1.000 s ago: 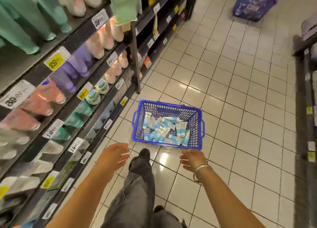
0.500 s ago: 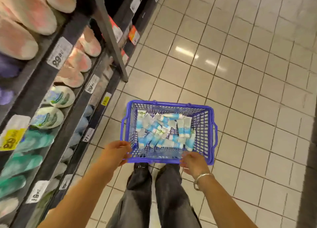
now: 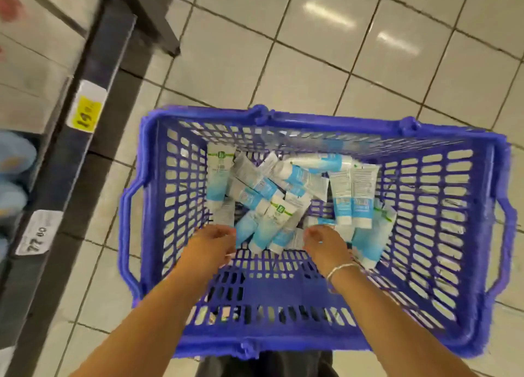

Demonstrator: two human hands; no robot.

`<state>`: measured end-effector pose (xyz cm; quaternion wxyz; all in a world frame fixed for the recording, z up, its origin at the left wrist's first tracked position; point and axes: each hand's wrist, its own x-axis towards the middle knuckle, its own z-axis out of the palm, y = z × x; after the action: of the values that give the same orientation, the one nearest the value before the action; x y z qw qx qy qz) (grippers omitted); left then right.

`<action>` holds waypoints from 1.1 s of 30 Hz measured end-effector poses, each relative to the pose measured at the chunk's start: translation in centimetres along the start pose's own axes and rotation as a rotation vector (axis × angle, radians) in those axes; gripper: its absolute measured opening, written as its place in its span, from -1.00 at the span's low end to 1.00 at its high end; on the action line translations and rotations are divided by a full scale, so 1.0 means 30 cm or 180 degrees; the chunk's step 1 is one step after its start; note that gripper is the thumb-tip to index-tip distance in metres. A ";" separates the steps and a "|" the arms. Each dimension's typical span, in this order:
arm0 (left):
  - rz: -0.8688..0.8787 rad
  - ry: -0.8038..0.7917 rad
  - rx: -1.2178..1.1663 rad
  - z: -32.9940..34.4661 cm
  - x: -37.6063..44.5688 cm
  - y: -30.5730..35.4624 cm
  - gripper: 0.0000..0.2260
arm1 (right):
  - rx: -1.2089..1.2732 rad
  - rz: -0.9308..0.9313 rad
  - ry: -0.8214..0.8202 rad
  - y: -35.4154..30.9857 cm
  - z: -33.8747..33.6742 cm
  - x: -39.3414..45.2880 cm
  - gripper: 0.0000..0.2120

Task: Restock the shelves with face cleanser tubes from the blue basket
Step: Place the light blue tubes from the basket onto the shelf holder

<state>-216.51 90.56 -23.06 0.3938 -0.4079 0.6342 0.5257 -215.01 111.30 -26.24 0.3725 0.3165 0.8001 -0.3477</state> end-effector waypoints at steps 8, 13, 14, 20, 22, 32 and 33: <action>0.0073 -0.0043 0.0870 0.254 0.346 -0.304 -0.71 | 0.0334 0.0438 0.0156 0.256 0.253 0.213 -0.73; 0.0615 0.0067 0.1595 0.329 0.482 -0.327 -0.57 | 0.1075 0.0284 -0.0086 0.242 0.327 0.345 -0.79; 0.0713 0.0087 0.1878 0.338 0.508 -0.327 -0.54 | 0.1167 0.0307 -0.0175 0.239 0.330 0.369 -0.82; 0.0926 0.0236 0.2645 0.351 0.571 -0.357 -0.49 | 0.1153 0.0386 -0.0554 0.275 0.342 0.434 -0.69; 0.1027 0.0331 0.2503 0.336 0.577 -0.376 -0.45 | 0.1199 0.0268 -0.0616 0.280 0.355 0.431 -0.76; 0.0758 -0.0195 0.1033 0.310 0.541 -0.382 -0.69 | 0.1748 0.0223 -0.0476 0.327 0.329 0.422 -0.96; 0.0676 -0.0260 0.0756 0.299 0.532 -0.372 -0.72 | 0.1889 0.0220 -0.0498 0.322 0.316 0.420 -0.96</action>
<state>-211.18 96.50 -42.98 0.4070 -0.2674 0.7148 0.5019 -210.62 112.29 -44.17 0.3358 0.4109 0.6213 -0.5765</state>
